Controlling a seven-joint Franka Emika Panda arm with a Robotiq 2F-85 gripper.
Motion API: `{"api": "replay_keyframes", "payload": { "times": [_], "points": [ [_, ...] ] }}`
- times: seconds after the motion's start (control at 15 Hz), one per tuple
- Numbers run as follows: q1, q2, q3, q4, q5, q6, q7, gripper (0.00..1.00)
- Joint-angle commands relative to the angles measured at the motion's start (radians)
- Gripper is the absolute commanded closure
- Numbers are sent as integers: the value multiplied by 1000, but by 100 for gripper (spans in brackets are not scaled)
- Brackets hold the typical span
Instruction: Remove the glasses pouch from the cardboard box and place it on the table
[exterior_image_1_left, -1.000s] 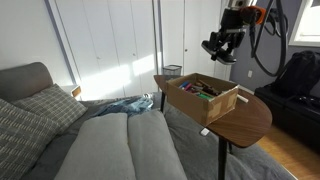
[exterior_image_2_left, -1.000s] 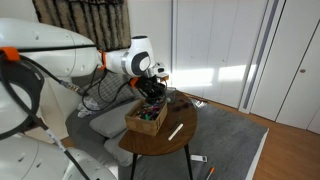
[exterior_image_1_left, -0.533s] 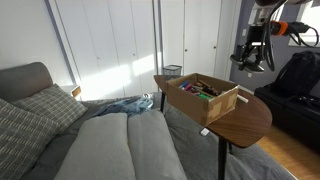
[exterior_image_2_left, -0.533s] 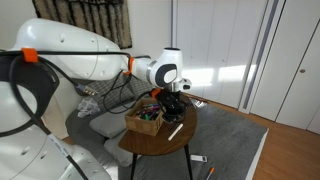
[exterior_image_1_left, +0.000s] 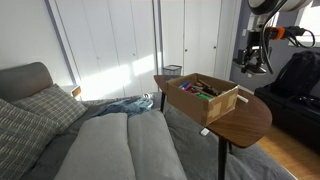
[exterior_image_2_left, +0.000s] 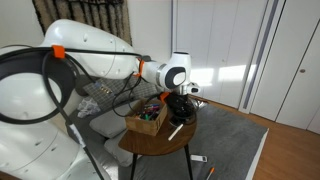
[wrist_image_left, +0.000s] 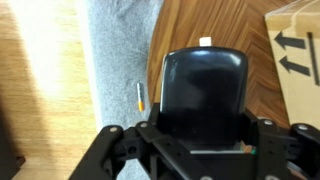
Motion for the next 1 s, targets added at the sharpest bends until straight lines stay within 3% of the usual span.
{"api": "replay_keyframes", "payload": {
  "times": [0.0,0.13,0.27,0.4,0.93],
  "points": [
    [-19,203,9,208,-144,-54,-60,55],
    [-10,283,18,276,-228,-35,-69,55],
    [13,344,29,319,-242,3,-85,55],
    [31,392,42,346,-190,26,-146,55],
    [16,465,40,371,-181,89,-307,55]
  ]
}}
